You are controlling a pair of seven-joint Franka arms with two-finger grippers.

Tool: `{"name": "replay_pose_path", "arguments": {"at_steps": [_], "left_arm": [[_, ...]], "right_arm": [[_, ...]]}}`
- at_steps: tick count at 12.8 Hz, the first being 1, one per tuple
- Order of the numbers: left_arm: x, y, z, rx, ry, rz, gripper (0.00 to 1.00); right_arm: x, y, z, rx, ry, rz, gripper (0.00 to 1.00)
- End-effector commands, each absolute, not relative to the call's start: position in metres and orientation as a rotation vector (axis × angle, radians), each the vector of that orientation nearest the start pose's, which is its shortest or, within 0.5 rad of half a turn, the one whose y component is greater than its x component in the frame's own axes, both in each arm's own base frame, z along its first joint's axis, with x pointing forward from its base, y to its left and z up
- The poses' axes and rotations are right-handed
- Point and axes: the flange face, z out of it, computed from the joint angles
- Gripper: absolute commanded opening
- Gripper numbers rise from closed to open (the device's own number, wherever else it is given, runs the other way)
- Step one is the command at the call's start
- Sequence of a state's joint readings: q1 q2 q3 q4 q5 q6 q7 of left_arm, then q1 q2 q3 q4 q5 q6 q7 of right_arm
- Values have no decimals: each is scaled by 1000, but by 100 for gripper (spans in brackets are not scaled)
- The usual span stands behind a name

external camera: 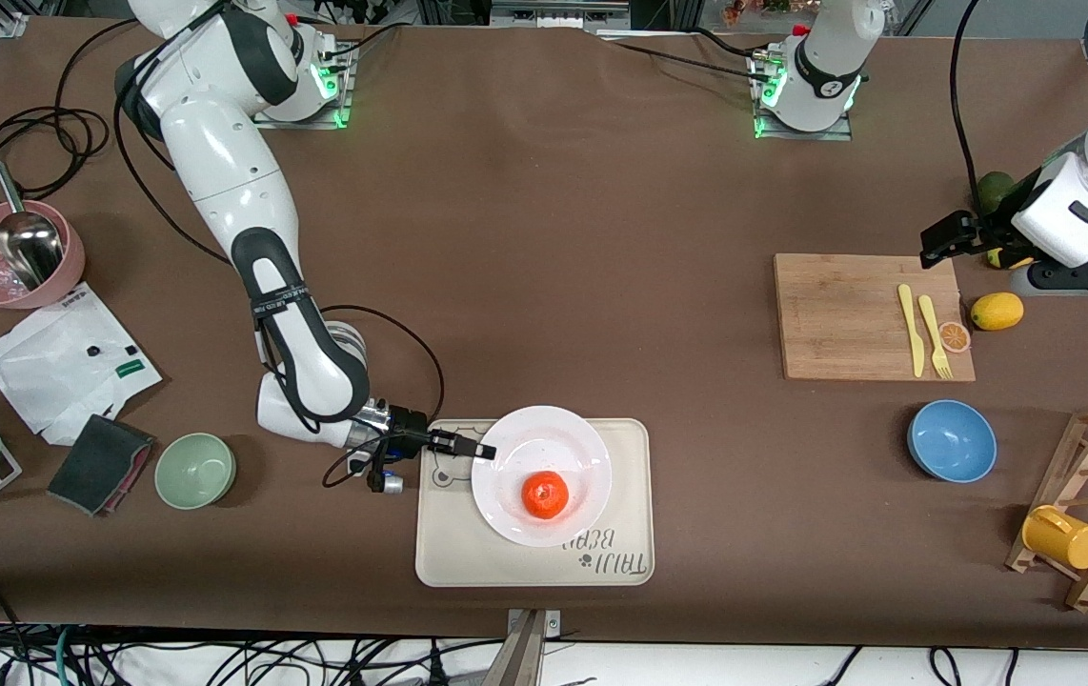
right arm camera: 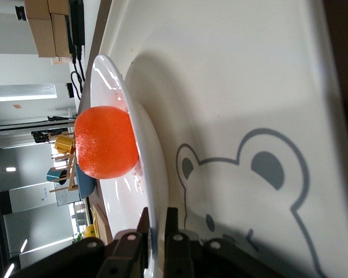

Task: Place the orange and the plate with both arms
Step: 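Slide the plate with the right gripper onto the bear placemat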

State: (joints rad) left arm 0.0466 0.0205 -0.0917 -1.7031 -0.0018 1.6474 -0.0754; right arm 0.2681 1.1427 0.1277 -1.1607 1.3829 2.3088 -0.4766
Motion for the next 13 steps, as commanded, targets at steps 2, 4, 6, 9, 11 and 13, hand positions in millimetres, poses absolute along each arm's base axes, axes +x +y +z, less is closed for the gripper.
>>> {"name": "replay_pose_path", "arguments": {"at_steps": [2,4,6,9,11,13], "left_arm": [[562,-25,563,-3157,-56,128,100],[562,-25,563,-3157,-56,128,100],[562,-25,563,-3157,-56,128,100],[561,-25,563,-3156,-54,140,100],[561,-23,563,-3156,-58,142,100],[561,-23,564,-3156,-58,140,100]], "right_arm": [[716,282,111,-2047,234,-53,34],[718,279,119,-2098,175,-64,34],[717,262,127,-2156,139,-62,34],[719,252,151,-2186,99,-76,35],[719,253,151,-2180,109,-74,38],[720,256,160,-2179,111,-78,38]]}}
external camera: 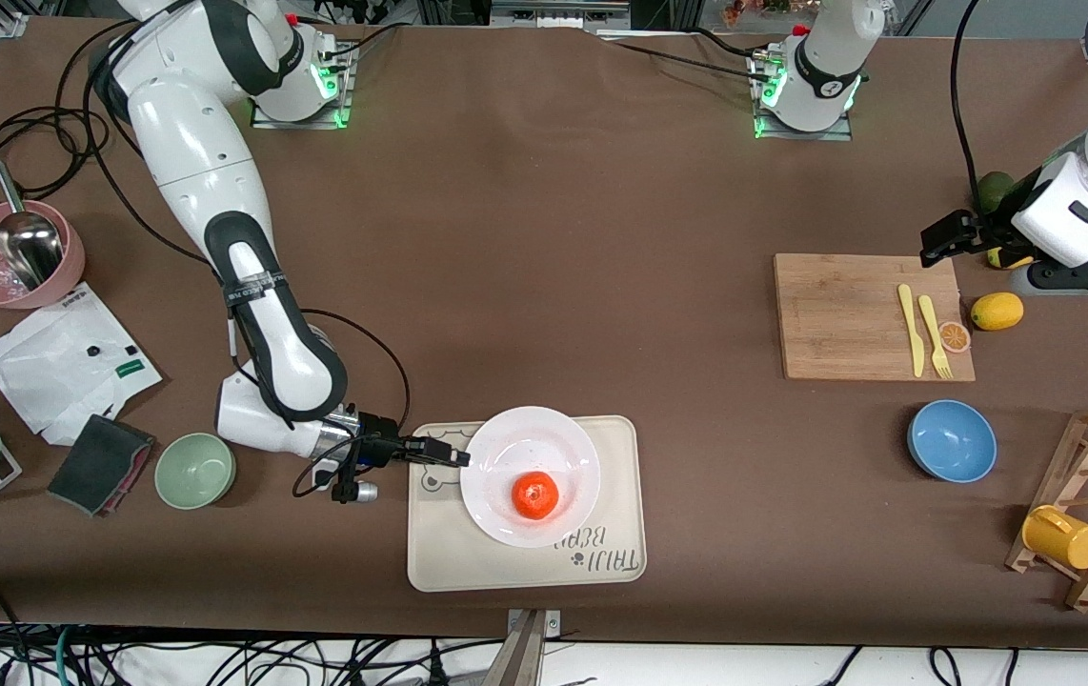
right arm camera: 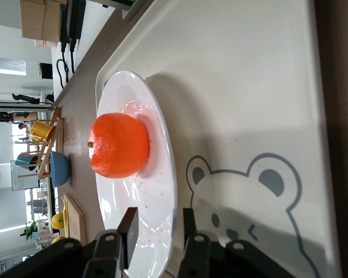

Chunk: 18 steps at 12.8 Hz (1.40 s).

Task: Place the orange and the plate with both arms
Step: 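Open the right gripper and withdraw it from the plate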

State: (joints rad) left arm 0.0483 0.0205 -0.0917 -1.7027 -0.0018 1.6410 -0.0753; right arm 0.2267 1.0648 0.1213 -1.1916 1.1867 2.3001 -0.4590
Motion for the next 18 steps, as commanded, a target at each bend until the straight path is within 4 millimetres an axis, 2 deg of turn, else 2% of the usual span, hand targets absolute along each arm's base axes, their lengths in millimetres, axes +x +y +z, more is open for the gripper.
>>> {"name": "replay_pose_path", "arguments": {"at_steps": [1,3,4,7,8,9,10,12,14,16,18], "left_arm": [[561,-23,563,-3156,-58,142,100],[560,-23,563,-3155,-58,147,100],[560,-23,563,-3155,-58,147,100],[560,-23,563,-3155,-58,149,100],[560,-23,563,-3155,-58,149,100],[560,-23,563,-3155,-58,149,100],[560,-23,563,-3155,-58,149,100],[560,-23,563,-3155,-58,149,100],[560,-24,563,-3155,-56,149,100],[561,-23,563,-3156,-58,150,100],[561,-25,564,-3155,-53,145,100]], "right_arm": [[721,257,168,-2179,100,-86,38],[712,254,179,-2222,54,-78,43],[710,253,188,-2249,17,-83,49],[698,237,222,-2357,-117,-105,60],[694,227,238,-2410,-171,-117,69],[686,219,253,-2458,-227,-121,93],[676,207,272,-2506,-275,-117,100],[664,173,316,-2595,-365,-87,100],[654,143,363,-2694,-376,3,100],[639,130,417,-2835,-380,40,100],[619,122,460,-2928,-372,80,100]]}}
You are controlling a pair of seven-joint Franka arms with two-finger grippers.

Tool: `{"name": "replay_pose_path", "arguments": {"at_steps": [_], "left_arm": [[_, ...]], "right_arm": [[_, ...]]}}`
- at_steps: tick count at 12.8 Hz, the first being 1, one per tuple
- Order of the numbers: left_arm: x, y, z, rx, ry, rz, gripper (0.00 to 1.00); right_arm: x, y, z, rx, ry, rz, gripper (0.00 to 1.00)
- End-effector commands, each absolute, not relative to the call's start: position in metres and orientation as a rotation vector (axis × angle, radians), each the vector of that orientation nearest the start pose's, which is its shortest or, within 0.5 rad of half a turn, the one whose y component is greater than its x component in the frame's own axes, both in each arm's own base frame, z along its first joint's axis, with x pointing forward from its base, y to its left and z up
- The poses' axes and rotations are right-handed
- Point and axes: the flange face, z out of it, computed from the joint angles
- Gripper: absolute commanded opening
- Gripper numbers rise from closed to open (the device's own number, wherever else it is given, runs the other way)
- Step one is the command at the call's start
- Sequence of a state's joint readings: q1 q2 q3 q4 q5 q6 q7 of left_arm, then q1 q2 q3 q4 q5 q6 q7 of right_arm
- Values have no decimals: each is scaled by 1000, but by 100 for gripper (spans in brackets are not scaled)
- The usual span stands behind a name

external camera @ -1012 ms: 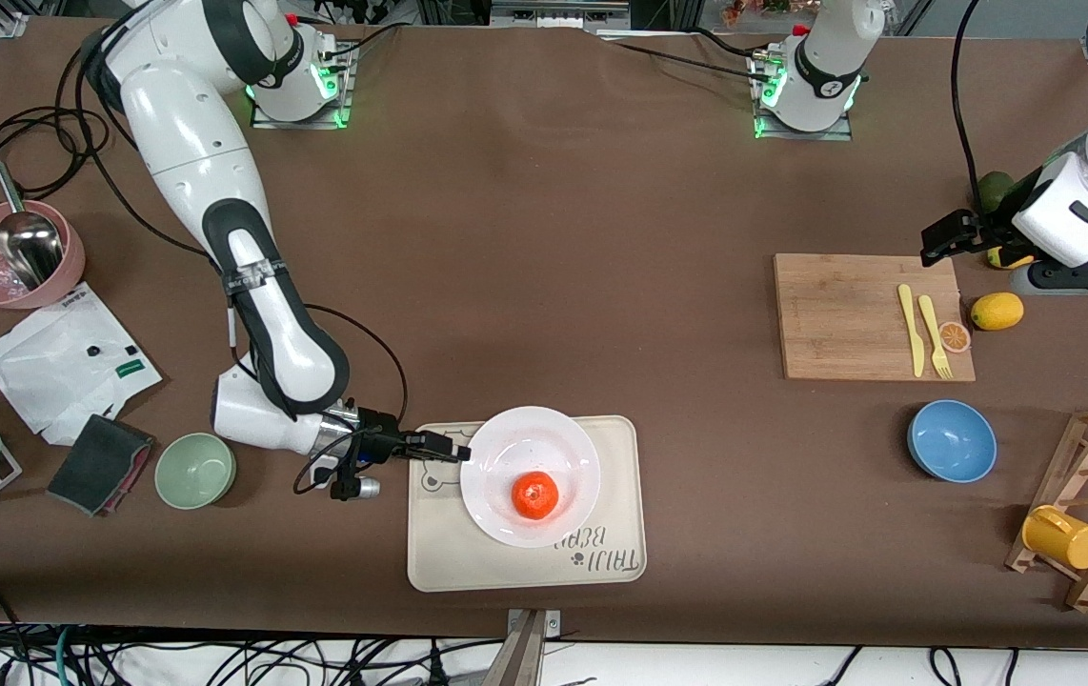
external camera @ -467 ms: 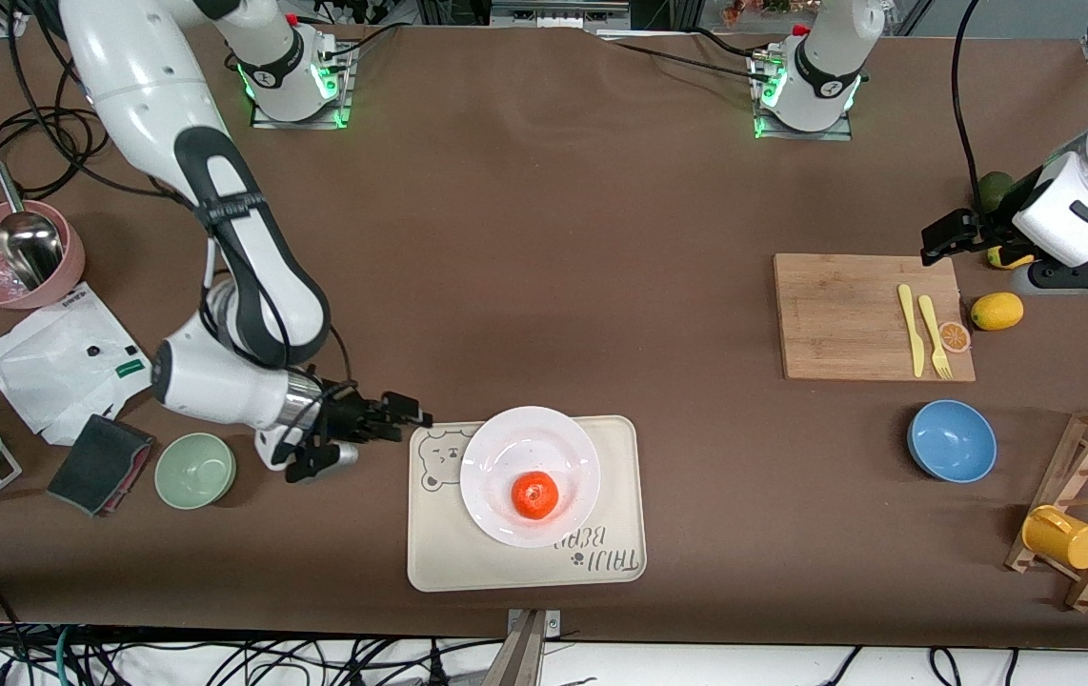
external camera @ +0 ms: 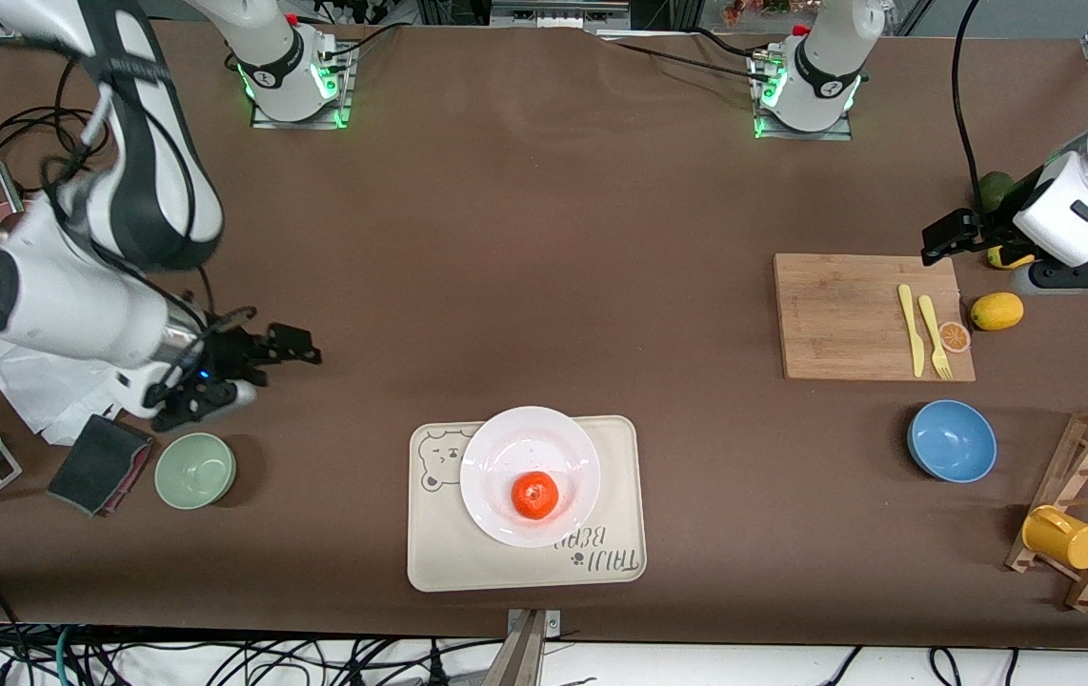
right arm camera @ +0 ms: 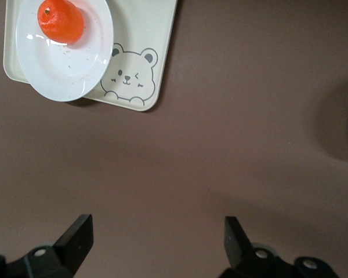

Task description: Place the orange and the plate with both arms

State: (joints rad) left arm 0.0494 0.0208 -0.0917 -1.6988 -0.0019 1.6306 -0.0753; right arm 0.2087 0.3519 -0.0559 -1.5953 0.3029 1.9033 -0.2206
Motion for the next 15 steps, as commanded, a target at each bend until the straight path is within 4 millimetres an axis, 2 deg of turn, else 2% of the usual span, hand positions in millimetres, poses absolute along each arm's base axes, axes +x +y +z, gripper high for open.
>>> {"name": "replay_pose_path", "arguments": {"at_steps": [1,4,7,10,15], "left_arm": [[561,-24,565,-3156,-56,142,100],[561,-24,565,-3156,-56,142,100],[563,-25,571,-3157,-56,120,100],[574,-23,565,-3148,-52,126,100],[577,-25,569,-3151,-50,110,100]], "right_arm": [[611,116,478,-2979,-385,101,100],[590,104,524,-3068,-386,88,100],[573,95,555,-3123,-413,86,100],[572,90,561,-3145,-414,84,100],[571,90,562,-3143,-411,88,100]]}}
